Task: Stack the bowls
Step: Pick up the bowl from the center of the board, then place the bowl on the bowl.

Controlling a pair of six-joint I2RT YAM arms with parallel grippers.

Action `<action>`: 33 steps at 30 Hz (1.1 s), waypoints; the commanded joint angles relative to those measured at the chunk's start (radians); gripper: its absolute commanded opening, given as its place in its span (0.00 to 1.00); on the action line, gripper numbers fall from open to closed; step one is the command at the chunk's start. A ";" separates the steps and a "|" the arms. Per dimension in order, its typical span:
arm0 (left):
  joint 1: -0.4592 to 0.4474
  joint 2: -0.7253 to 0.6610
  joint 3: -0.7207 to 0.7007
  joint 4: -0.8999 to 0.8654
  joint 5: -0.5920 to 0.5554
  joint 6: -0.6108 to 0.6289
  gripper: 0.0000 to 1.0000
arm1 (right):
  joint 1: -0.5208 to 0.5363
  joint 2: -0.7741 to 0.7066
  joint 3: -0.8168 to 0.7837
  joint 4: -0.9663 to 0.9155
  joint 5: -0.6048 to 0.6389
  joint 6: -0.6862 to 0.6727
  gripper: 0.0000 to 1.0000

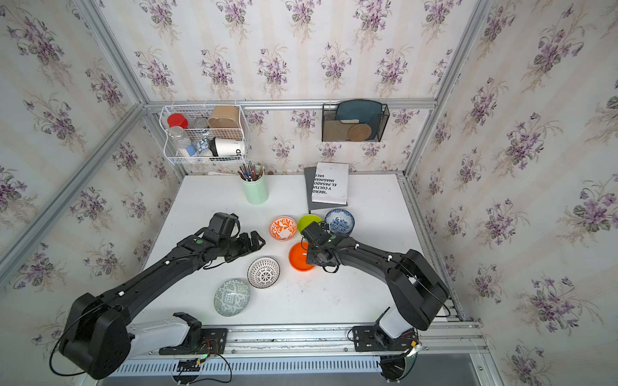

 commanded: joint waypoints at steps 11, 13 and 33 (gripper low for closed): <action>0.029 0.111 0.117 -0.035 0.056 0.064 1.00 | -0.125 -0.048 0.160 -0.136 0.039 -0.056 0.00; 0.041 0.137 0.147 -0.041 0.060 0.079 1.00 | -0.163 -0.025 0.212 -0.149 0.030 -0.076 0.00; 0.119 0.407 0.327 -0.048 0.223 0.162 1.00 | -0.260 0.247 0.535 -0.207 0.031 -0.108 0.00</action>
